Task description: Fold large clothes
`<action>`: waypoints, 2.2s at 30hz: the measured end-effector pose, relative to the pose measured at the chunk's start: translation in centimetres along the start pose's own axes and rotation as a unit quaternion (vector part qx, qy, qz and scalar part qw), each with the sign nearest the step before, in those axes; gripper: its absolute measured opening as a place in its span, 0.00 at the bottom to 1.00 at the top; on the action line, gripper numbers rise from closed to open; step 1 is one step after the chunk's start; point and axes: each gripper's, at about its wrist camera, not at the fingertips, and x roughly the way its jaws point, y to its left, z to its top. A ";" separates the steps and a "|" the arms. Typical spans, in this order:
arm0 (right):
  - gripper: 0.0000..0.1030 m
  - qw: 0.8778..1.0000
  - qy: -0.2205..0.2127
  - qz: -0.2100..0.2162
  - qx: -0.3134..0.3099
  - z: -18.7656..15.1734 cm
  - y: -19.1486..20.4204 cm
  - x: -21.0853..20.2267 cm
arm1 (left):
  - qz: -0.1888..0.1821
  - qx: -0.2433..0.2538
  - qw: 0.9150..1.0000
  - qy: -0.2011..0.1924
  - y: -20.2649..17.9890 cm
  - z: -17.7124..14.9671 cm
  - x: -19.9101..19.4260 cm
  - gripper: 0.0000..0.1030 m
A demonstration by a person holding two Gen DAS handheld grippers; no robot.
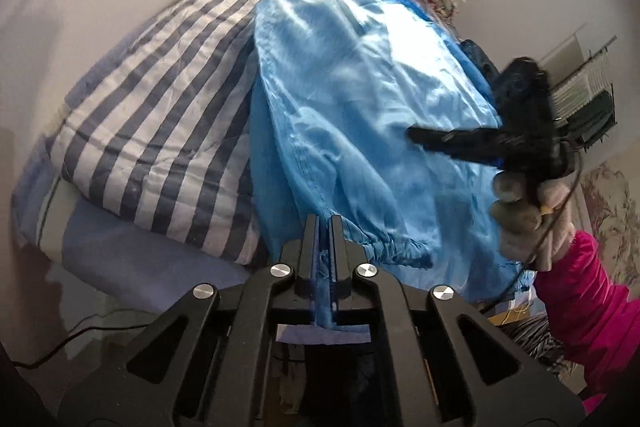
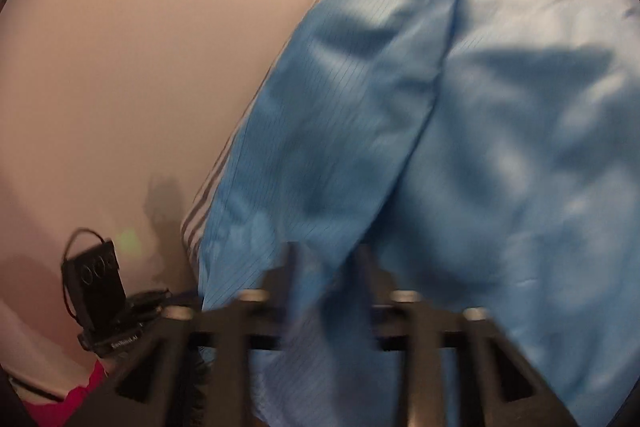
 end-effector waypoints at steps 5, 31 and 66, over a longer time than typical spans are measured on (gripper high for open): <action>0.00 1.000 0.005 -0.008 -0.021 -1.4 1.3 -0.1 | -0.004 0.024 1.000 -0.005 -1.5 -0.6 -1.5 0.00; 0.37 0.971 -0.057 -0.152 -0.173 14.5 9.9 -5.0 | -0.009 0.006 1.000 0.020 -0.7 0.8 2.4 0.31; 0.17 0.966 -0.063 -0.223 -0.111 28.4 7.9 8.9 | -0.039 -0.042 0.998 0.020 1.6 -1.5 0.7 0.00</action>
